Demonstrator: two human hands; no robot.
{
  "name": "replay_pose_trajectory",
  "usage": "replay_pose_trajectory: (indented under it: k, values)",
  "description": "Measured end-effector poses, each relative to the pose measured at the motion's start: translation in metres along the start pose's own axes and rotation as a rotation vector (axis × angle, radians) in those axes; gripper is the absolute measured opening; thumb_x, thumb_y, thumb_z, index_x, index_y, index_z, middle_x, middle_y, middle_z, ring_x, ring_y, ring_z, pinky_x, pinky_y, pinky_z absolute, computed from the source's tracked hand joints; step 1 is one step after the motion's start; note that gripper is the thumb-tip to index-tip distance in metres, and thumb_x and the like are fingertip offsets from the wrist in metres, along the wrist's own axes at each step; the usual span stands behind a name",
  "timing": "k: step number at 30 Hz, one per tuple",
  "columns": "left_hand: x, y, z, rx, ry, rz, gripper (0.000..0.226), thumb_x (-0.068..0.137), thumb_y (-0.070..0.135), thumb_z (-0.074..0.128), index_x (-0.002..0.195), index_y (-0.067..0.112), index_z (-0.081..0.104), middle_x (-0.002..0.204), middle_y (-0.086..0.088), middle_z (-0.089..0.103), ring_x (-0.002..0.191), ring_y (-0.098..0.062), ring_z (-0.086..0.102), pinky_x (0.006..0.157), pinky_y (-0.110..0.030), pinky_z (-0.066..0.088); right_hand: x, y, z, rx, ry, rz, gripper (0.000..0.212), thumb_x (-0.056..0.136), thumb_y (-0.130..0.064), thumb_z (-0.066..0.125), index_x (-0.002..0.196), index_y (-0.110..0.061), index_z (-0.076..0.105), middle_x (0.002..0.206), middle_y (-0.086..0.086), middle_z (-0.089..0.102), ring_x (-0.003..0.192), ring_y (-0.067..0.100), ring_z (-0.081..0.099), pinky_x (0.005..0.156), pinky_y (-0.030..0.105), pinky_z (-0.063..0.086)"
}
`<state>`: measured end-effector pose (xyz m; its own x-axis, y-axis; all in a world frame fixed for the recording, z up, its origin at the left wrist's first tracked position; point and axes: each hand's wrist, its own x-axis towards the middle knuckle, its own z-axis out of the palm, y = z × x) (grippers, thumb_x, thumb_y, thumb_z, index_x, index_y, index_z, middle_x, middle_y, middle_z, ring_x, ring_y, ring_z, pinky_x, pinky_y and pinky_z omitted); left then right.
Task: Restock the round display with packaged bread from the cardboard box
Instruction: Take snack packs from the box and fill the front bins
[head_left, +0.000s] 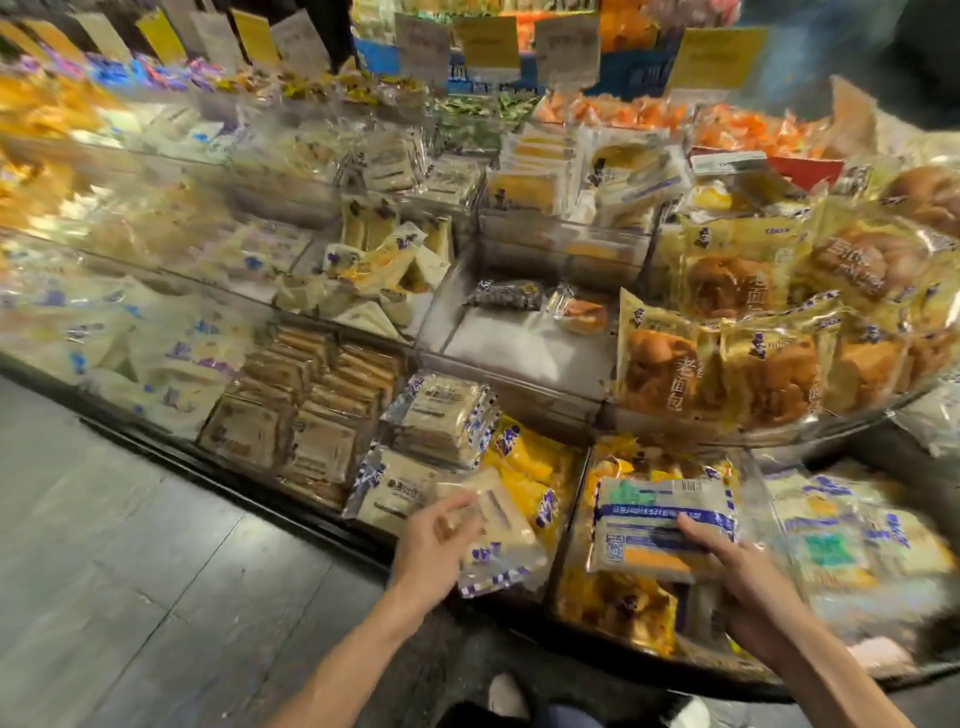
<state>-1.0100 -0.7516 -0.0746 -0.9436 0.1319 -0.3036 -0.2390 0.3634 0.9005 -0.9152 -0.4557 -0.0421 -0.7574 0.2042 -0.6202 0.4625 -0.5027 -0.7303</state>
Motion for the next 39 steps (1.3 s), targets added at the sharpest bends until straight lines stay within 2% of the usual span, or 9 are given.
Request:
replay_pose_trajectory:
  k: [2, 7, 12, 15, 17, 24, 32, 36, 39]
  values:
    - [0.014, -0.010, -0.022, -0.070, 0.124, -0.055, 0.030, 0.086, 0.023, 0.077, 0.108, 0.042, 0.070, 0.099, -0.004, 0.072, 0.085, -0.021, 0.067, 0.082, -0.042, 0.059, 0.000, -0.001, 0.008, 0.008, -0.025, 0.015, 0.042, 0.080, -0.022, 0.067, 0.113, 0.005, 0.068, 0.105, 0.023, 0.073, 0.073, 0.028, 0.074, 0.051, 0.031, 0.058]
    - [0.043, -0.029, -0.063, -0.144, 0.208, -0.118, 0.062, 0.081, 0.007, 0.079, 0.136, 0.026, 0.055, 0.114, 0.005, 0.068, 0.107, -0.011, 0.065, 0.088, -0.025, 0.052, 0.002, -0.002, 0.030, 0.005, -0.049, 0.002, 0.038, 0.083, -0.020, 0.066, 0.115, 0.001, 0.067, 0.101, 0.020, 0.075, 0.068, 0.026, 0.074, 0.051, 0.031, 0.058]
    - [0.047, -0.053, -0.063, 0.378, 0.276, -0.138, 0.079, 0.078, 0.033, 0.083, 0.147, 0.035, 0.044, 0.136, -0.011, 0.039, 0.124, -0.030, 0.045, 0.106, -0.047, 0.041, 0.006, 0.001, 0.049, -0.034, -0.091, -0.009, 0.040, 0.085, -0.022, 0.064, 0.121, -0.004, 0.064, 0.108, 0.019, 0.073, 0.080, 0.028, 0.075, 0.058, 0.034, 0.061]
    - [0.042, -0.065, -0.058, 0.572, 0.367, -0.041, 0.079, 0.071, 0.047, 0.084, 0.142, 0.038, 0.050, 0.150, -0.011, 0.019, 0.134, -0.033, 0.025, 0.107, -0.052, 0.033, 0.008, 0.003, 0.058, -0.054, -0.068, -0.027, 0.044, 0.081, -0.023, 0.067, 0.122, -0.008, 0.062, 0.109, 0.017, 0.074, 0.092, 0.034, 0.074, 0.081, 0.048, 0.059]
    - [0.044, -0.071, -0.056, 0.715, 0.420, 0.043, 0.079, 0.068, 0.057, 0.083, 0.138, 0.036, 0.055, 0.159, -0.015, 0.012, 0.141, -0.037, 0.019, 0.108, -0.058, 0.031, 0.011, 0.004, 0.063, -0.061, -0.050, -0.019, 0.048, 0.079, -0.024, 0.069, 0.124, -0.008, 0.061, 0.110, 0.017, 0.074, 0.096, 0.036, 0.072, 0.088, 0.051, 0.056]
    - [0.052, -0.079, -0.058, 0.917, 0.388, 0.150, 0.095, 0.070, 0.091, 0.042, 0.134, 0.021, 0.051, 0.145, -0.021, 0.042, 0.126, -0.038, 0.044, 0.093, -0.054, 0.046, 0.016, 0.002, 0.075, -0.063, -0.084, 0.014, 0.048, 0.081, -0.024, 0.068, 0.125, -0.007, 0.061, 0.109, 0.018, 0.074, 0.091, 0.034, 0.074, 0.065, 0.039, 0.062]
    - [0.051, -0.083, -0.063, 0.872, 0.372, 0.246, 0.086, 0.077, 0.081, 0.040, 0.131, 0.016, 0.053, 0.145, -0.017, 0.040, 0.129, -0.033, 0.042, 0.099, -0.053, 0.043, 0.021, 0.003, 0.081, -0.066, -0.095, 0.025, 0.048, 0.082, -0.026, 0.066, 0.126, -0.008, 0.061, 0.111, 0.018, 0.073, 0.091, 0.033, 0.073, 0.069, 0.038, 0.061]
    - [0.043, -0.051, -0.040, 0.561, 0.360, 0.373, 0.068, 0.083, 0.070, 0.049, 0.125, 0.017, 0.059, 0.139, -0.004, 0.047, 0.127, -0.009, 0.035, 0.106, -0.041, 0.038, 0.022, 0.004, 0.082, -0.071, -0.109, 0.042, 0.050, 0.081, -0.029, 0.067, 0.127, -0.009, 0.062, 0.114, 0.018, 0.072, 0.098, 0.035, 0.071, 0.073, 0.039, 0.060]
    - [0.031, -0.015, -0.017, 0.464, 0.172, 0.547, 0.072, 0.079, 0.073, 0.056, 0.130, 0.023, 0.056, 0.143, 0.001, 0.045, 0.129, -0.007, 0.036, 0.107, -0.033, 0.035, 0.023, 0.004, 0.086, -0.051, -0.111, 0.055, 0.050, 0.081, -0.029, 0.067, 0.127, -0.007, 0.061, 0.115, 0.019, 0.072, 0.102, 0.037, 0.069, 0.073, 0.039, 0.060]
